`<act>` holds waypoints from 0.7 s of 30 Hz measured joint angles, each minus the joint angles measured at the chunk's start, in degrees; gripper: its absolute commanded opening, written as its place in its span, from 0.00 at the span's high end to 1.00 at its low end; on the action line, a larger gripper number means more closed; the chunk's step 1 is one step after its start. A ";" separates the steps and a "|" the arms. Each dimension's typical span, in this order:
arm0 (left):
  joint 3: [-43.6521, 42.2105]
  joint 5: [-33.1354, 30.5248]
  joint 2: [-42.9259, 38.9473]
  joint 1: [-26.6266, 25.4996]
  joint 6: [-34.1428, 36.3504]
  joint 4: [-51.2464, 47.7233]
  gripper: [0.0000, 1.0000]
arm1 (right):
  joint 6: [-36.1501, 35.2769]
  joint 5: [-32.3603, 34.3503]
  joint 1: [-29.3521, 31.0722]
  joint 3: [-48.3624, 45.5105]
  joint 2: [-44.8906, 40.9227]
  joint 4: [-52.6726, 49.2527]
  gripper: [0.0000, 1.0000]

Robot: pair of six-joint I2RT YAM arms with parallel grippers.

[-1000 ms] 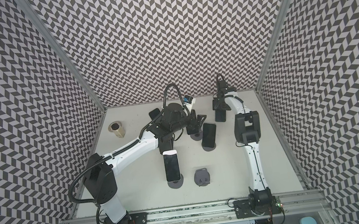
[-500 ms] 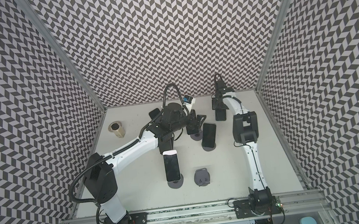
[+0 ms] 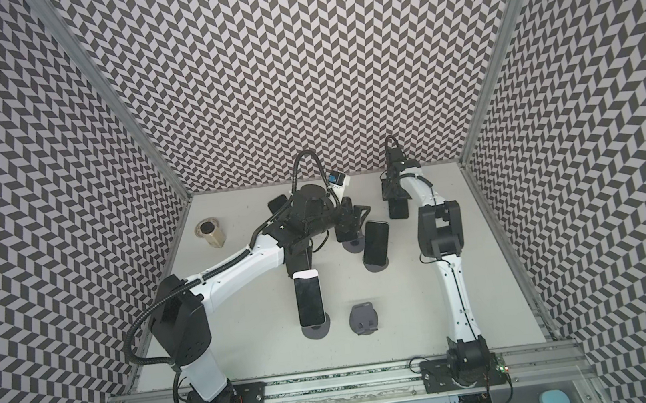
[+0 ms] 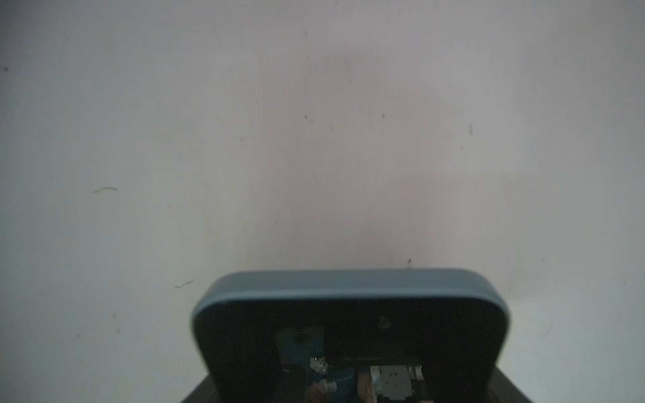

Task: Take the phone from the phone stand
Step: 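Lower the held teal-edged phone with the right gripper toward the tabletop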

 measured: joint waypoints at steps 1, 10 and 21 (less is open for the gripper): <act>-0.13 0.00 0.00 0.00 0.00 0.00 0.10 | -0.04 0.02 0.00 -0.11 0.09 0.02 0.47; -2.51 0.07 0.00 0.37 -0.04 -0.11 0.10 | -0.09 0.46 -0.20 -1.16 0.11 0.15 0.47; -3.30 1.09 0.00 1.62 -0.17 -0.11 0.10 | 0.00 2.58 -0.17 -2.27 -0.15 2.03 0.43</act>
